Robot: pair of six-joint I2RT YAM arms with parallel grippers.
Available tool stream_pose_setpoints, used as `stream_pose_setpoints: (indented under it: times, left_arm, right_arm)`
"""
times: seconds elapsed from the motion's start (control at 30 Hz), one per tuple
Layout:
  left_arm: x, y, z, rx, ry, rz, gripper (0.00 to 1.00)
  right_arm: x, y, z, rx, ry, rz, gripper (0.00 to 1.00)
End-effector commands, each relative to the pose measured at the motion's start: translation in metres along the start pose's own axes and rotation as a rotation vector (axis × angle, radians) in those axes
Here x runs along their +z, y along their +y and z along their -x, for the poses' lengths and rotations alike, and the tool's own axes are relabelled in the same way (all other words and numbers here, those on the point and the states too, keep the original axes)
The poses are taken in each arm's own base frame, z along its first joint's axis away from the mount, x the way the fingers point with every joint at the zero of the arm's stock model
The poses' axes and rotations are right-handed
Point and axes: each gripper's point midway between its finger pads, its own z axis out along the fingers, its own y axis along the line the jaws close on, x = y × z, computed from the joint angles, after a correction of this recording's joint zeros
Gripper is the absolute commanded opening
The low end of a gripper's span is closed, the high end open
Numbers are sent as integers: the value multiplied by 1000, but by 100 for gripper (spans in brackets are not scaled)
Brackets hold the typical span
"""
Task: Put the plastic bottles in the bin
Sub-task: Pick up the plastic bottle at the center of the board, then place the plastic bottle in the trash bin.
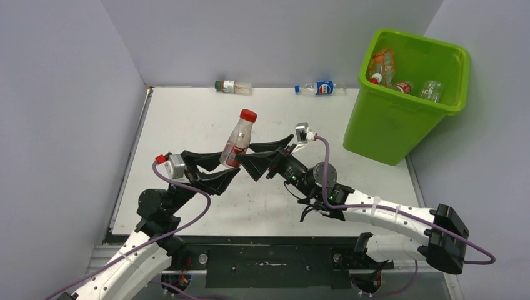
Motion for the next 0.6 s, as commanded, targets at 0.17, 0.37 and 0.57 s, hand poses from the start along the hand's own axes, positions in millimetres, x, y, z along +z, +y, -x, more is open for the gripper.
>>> stream_pose_setpoints:
  times: [0.17, 0.37, 0.57]
  left_arm:
    - [2, -6, 4, 60, 13, -25, 0]
    - [1, -13, 1, 63, 31, -51, 0]
    - [2, -14, -3, 50, 54, -53, 1]
  right_arm:
    - [42, 0, 5, -38, 3, -45, 97]
    - [51, -24, -10, -51, 104, -97, 66]
    - [53, -19, -13, -74, 163, -25, 24]
